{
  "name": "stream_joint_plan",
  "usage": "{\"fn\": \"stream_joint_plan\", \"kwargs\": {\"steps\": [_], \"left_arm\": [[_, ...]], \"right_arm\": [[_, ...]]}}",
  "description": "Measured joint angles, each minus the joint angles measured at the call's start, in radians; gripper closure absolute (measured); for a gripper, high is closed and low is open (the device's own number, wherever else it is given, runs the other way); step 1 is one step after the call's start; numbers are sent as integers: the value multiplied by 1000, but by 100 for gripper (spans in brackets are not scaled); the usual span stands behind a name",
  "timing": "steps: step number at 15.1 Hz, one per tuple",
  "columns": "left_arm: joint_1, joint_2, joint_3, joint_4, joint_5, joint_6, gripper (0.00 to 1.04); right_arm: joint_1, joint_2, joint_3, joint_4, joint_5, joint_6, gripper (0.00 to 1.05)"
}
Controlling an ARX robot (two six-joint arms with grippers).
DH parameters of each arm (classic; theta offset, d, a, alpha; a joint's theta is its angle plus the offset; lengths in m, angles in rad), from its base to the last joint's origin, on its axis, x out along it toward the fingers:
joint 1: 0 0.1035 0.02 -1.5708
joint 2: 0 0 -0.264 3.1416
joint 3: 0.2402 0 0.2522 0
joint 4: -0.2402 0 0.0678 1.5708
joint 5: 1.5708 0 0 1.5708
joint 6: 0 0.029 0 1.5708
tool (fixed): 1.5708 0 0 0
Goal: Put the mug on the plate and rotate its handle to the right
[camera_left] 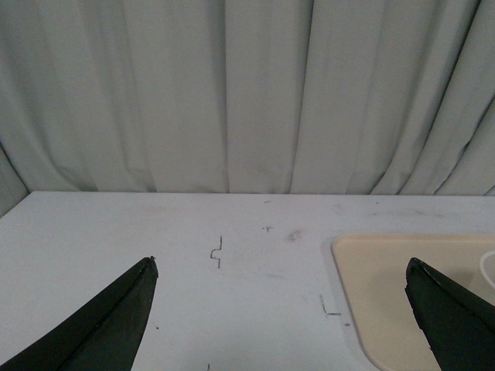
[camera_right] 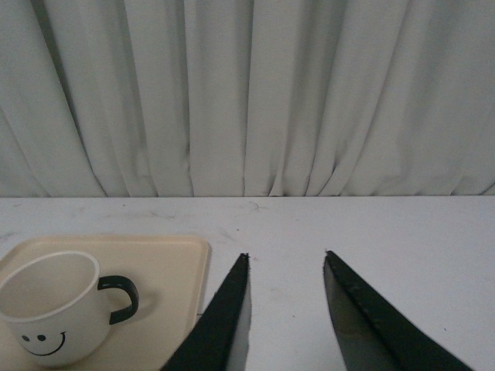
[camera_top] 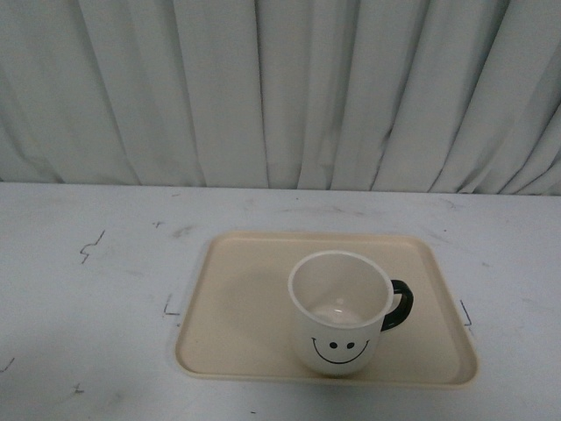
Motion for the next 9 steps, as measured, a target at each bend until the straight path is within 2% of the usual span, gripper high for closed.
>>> {"fn": "stream_joint_plan", "kwargs": {"steps": [2, 5, 6, 9], "left_arm": [[0, 0, 0, 0, 0, 0, 7], [0, 0, 0, 0, 0, 0, 7], [0, 0, 0, 0, 0, 0, 7], [0, 0, 0, 0, 0, 0, 7]], "right_arm": [[0, 0, 0, 0, 0, 0, 47], [0, 0, 0, 0, 0, 1, 5], [0, 0, 0, 0, 0, 2, 7], [0, 0, 0, 0, 0, 3, 6]]}}
